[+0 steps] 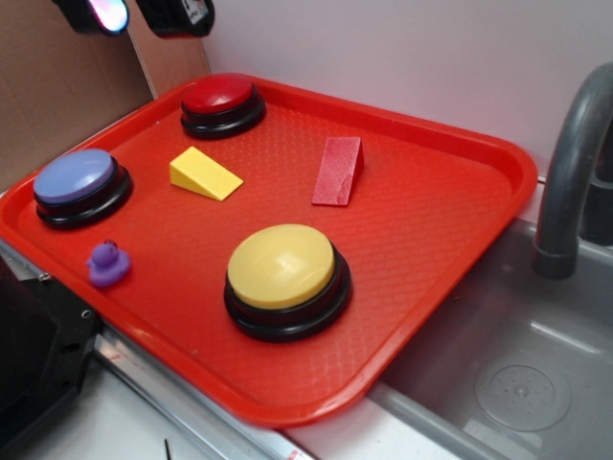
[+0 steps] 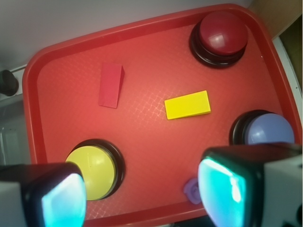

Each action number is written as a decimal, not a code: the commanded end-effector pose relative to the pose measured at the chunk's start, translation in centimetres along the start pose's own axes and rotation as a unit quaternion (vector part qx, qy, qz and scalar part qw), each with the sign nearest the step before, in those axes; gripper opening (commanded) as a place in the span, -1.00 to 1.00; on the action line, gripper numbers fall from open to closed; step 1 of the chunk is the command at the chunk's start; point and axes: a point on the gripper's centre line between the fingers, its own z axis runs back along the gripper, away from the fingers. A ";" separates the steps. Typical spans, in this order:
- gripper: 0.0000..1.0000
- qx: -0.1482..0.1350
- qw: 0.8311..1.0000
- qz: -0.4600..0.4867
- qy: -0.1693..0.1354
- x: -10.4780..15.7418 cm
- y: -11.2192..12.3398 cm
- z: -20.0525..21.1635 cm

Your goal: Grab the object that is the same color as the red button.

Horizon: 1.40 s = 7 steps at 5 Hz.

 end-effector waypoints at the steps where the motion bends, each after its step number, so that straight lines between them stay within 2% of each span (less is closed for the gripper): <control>1: 1.00 0.034 0.998 0.054 -0.012 2.7 -1.1 -2.1; 2: 1.00 0.048 0.993 0.102 -0.031 3.7 -2.0 -4.5; 3: 1.00 0.038 0.991 0.122 -0.035 4.6 -2.1 -6.8; 4: 1.00 0.049 0.990 0.125 -0.046 5.7 -2.5 -8.7; 5: 1.00 0.080 0.989 0.121 -0.031 6.4 -3.0 -10.3; 6: 1.00 0.067 0.992 0.092 -0.052 7.1 -3.2 -12.2; 7: 1.00 0.036 0.994 0.084 -0.065 7.7 -3.2 -13.9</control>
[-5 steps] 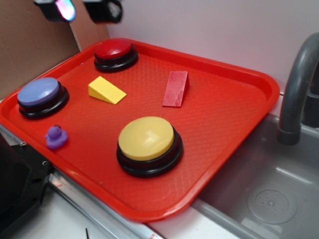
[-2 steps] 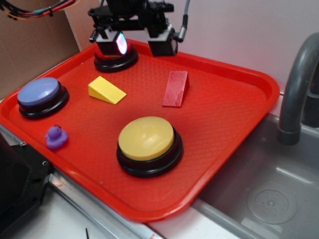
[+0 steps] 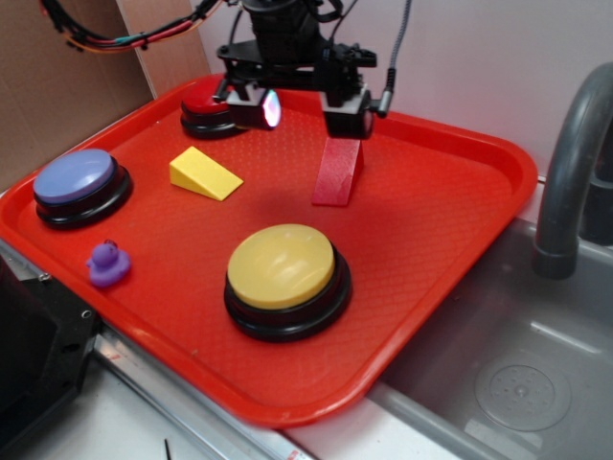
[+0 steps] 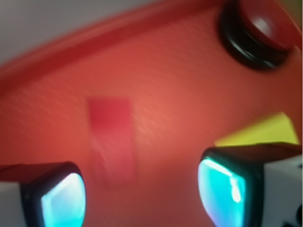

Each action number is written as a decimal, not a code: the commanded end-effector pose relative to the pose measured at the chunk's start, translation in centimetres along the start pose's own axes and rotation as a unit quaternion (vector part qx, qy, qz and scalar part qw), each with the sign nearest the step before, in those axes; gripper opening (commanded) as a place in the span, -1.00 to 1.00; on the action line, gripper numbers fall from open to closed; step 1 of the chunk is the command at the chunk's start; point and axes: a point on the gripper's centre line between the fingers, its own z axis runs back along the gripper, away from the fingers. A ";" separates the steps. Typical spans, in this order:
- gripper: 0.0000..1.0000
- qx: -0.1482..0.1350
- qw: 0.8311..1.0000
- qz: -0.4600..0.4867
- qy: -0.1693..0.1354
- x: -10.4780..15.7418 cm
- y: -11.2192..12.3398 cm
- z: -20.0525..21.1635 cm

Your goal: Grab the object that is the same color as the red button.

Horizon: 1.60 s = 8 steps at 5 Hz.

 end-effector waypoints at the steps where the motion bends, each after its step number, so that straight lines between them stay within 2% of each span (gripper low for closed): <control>1: 1.00 -0.049 0.999 0.003 -0.017 1.6 -0.4 -1.9; 3: 1.00 -0.049 0.999 -0.001 -0.007 2.1 -0.6 -3.7; 4: 1.00 -0.048 0.999 -0.010 -0.012 2.4 -0.7 -4.2; 5: 0.51 -0.057 0.998 -0.011 -0.021 2.4 -0.5 -4.2; 6: -0.80 -0.062 0.998 -0.008 -0.032 2.2 -0.4 -3.7; 7: -1.00 -0.059 0.997 -0.003 -0.042 1.7 0.3 -3.0; 8: -1.00 -0.076 0.996 -0.031 -0.035 0.9 1.3 0.9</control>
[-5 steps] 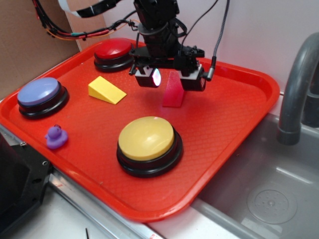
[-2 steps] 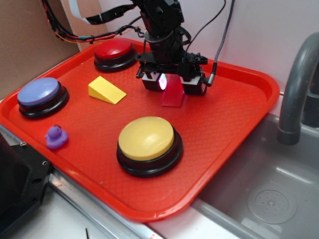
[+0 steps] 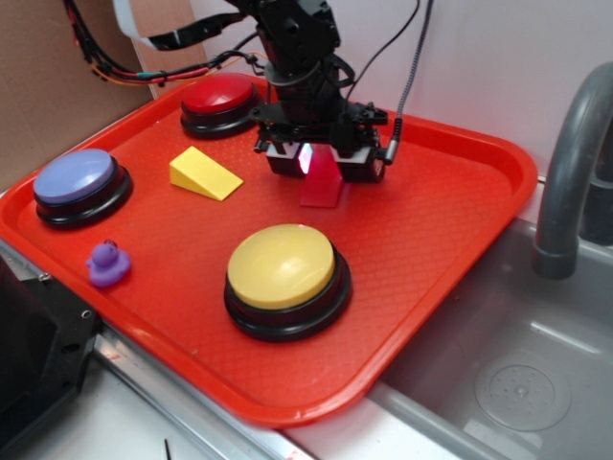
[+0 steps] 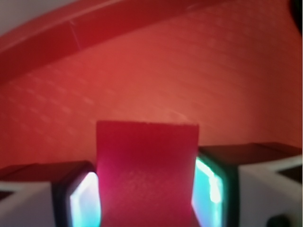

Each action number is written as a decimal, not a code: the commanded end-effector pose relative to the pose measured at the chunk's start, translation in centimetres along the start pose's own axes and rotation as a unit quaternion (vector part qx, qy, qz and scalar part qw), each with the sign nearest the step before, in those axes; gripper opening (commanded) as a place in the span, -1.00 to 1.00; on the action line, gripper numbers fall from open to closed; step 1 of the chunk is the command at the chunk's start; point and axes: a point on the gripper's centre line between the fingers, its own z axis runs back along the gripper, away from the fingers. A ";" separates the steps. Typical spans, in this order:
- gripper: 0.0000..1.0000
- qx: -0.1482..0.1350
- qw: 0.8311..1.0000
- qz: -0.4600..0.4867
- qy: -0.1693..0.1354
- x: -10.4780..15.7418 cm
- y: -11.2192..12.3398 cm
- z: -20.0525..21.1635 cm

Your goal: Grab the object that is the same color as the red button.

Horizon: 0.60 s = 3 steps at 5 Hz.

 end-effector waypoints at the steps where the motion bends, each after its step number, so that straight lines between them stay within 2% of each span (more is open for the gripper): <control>1: -1.00 -0.101 0.994 -0.048 -0.021 -1.3 3.3 10.9; 2: -1.00 -0.052 0.998 -0.021 -0.020 -2.2 5.5 14.9; 3: -1.00 -0.044 0.998 -0.012 -0.047 -2.0 7.2 17.8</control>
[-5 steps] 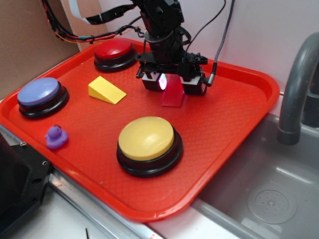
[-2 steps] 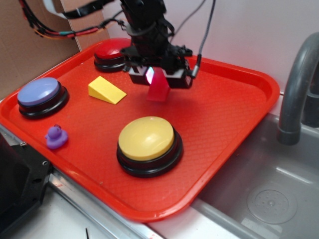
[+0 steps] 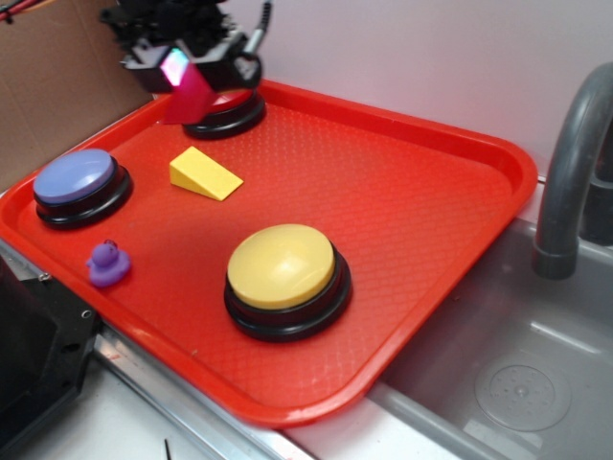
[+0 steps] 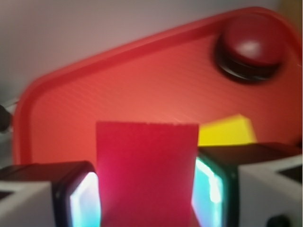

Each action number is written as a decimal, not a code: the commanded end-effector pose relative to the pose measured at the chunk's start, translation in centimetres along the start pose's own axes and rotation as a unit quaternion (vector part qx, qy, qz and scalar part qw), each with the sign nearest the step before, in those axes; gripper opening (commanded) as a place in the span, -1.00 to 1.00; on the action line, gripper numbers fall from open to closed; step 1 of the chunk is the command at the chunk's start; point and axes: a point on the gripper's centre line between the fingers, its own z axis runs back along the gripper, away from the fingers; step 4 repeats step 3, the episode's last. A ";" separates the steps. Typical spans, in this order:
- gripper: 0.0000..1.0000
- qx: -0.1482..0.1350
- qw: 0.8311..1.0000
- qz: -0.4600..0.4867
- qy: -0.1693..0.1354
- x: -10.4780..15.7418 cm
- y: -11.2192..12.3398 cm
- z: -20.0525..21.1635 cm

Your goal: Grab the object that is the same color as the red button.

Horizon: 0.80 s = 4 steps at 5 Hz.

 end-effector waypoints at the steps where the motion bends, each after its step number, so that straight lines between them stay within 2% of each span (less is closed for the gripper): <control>1: -1.00 0.019 0.998 0.008 -0.055 2.8 1.6 4.8; 2: -1.00 0.032 0.998 0.006 -0.049 3.7 1.4 4.4; 4: -1.00 0.036 0.998 0.005 -0.045 4.1 1.4 3.9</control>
